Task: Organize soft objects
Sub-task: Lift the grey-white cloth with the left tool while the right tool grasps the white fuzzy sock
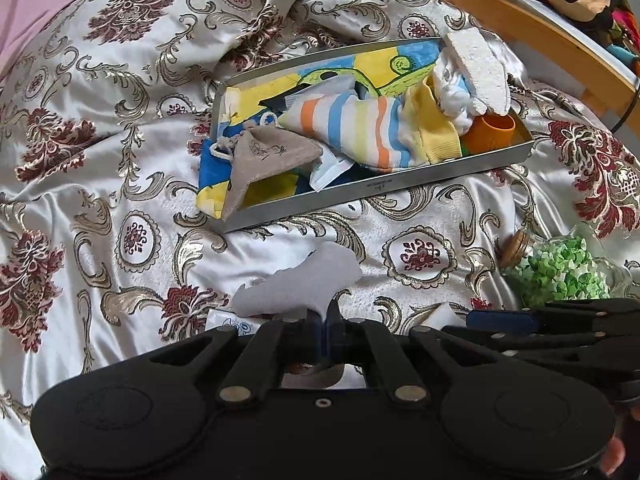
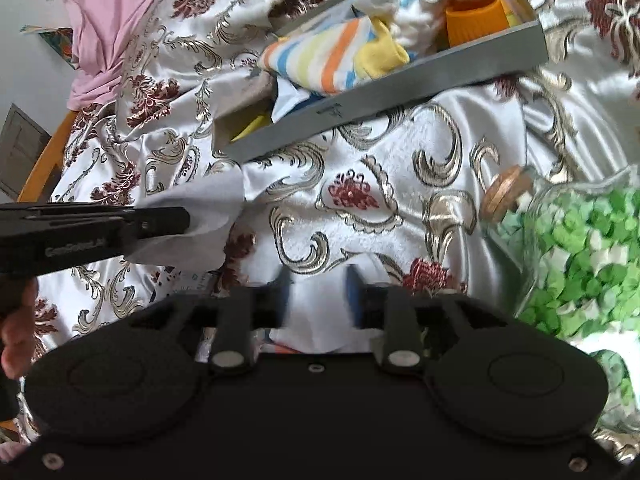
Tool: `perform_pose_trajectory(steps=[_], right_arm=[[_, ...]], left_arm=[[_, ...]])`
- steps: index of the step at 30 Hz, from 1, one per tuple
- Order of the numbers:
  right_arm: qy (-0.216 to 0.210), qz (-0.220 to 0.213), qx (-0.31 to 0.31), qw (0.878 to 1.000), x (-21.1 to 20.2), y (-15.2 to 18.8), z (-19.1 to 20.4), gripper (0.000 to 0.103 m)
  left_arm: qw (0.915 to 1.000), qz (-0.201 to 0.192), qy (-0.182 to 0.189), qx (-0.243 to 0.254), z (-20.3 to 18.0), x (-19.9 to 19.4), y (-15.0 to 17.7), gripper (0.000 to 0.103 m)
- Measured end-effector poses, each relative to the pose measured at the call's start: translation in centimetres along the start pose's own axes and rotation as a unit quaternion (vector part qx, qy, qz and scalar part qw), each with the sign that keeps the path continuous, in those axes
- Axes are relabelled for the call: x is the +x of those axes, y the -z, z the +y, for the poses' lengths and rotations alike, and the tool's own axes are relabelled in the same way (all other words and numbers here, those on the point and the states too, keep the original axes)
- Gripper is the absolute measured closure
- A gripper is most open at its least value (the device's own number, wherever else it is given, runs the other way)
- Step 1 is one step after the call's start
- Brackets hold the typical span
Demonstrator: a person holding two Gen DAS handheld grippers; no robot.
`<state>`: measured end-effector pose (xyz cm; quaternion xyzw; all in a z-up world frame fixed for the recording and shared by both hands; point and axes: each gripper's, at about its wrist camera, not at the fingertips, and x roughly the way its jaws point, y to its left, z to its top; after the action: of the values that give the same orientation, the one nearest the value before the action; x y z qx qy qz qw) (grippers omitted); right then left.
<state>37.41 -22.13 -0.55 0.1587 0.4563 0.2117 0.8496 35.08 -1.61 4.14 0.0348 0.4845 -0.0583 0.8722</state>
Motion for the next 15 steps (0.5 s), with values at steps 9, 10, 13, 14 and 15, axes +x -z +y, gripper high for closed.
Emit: perform_pose_trajectory(steps=[9,10,13,14,15], right_arm=[[0.025,0.048,0.003,0.999,3.1,0.6,0.9,0.060],[0.033,0.057,-0.003,0.998,3.4,0.7,1.0,0.066],[0.047,0.071,-0.022,0.996,4.1,1.1,1.4,0.083],[0.049,0.074,-0.027,0.996,4.2,1.2,1.5,0.089],[0.048,0.075,-0.030,0.996,4.3,1.3,1.6,0.092]], left_arm=[[0.9994,0.001,-0.033,-0.006,0.0,-0.4,-0.1,0.103],[0.9994,0.002,-0.034,-0.006,0.0,-0.4,-0.1,0.103],[0.9993,0.005,-0.037,-0.007,0.1,-0.3,-0.1,0.103],[0.9993,0.005,-0.036,-0.008,0.1,-0.3,-0.1,0.103],[0.9993,0.005,-0.036,-0.009,0.1,-0.3,-0.1,0.103]])
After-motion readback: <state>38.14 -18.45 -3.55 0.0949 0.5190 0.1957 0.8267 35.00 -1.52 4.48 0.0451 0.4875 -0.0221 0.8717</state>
